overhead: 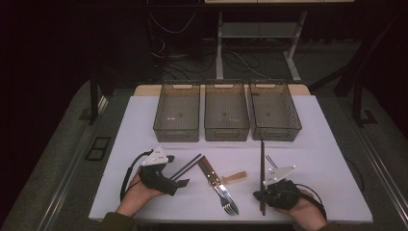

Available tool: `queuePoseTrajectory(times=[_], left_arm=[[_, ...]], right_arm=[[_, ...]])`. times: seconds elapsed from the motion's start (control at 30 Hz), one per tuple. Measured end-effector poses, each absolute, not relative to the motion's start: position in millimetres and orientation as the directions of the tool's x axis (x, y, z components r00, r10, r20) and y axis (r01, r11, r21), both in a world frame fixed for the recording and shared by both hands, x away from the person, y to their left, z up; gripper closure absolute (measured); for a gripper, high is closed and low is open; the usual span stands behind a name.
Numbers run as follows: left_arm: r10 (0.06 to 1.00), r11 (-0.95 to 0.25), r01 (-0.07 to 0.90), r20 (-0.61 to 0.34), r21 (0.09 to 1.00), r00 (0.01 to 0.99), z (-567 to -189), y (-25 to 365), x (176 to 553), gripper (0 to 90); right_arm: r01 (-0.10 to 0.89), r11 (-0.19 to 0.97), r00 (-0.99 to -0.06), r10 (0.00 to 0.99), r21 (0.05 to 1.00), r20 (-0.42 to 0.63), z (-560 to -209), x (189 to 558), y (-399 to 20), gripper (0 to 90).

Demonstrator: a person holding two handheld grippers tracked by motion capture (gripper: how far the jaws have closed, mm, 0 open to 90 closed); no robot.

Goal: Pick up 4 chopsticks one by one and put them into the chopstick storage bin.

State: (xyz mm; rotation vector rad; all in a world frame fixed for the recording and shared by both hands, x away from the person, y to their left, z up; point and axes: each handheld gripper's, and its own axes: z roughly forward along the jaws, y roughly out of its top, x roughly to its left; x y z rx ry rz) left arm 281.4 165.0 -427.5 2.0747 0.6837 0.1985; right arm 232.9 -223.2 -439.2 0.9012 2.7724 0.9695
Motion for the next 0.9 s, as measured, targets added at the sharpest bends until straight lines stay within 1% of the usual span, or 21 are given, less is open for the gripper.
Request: queuePoseTrajectory(times=[0.57,0.9], left_arm=[[0.540,-0.430,0.396,-0.121,0.811,0.833,-428.2,164.4,281.4,0.0],[0.539,-0.432,0.397,-0.121,0.810,0.833,-428.3,164.1,281.7,0.0]], right_arm=[[0.506,0.653,-0.824,0.559,0.563,0.092,-436.3,226.4,-236.0,89.9],[0.512,0.656,-0.817,0.571,0.554,0.079,-435.0,220.6,-250.8,89.9]])
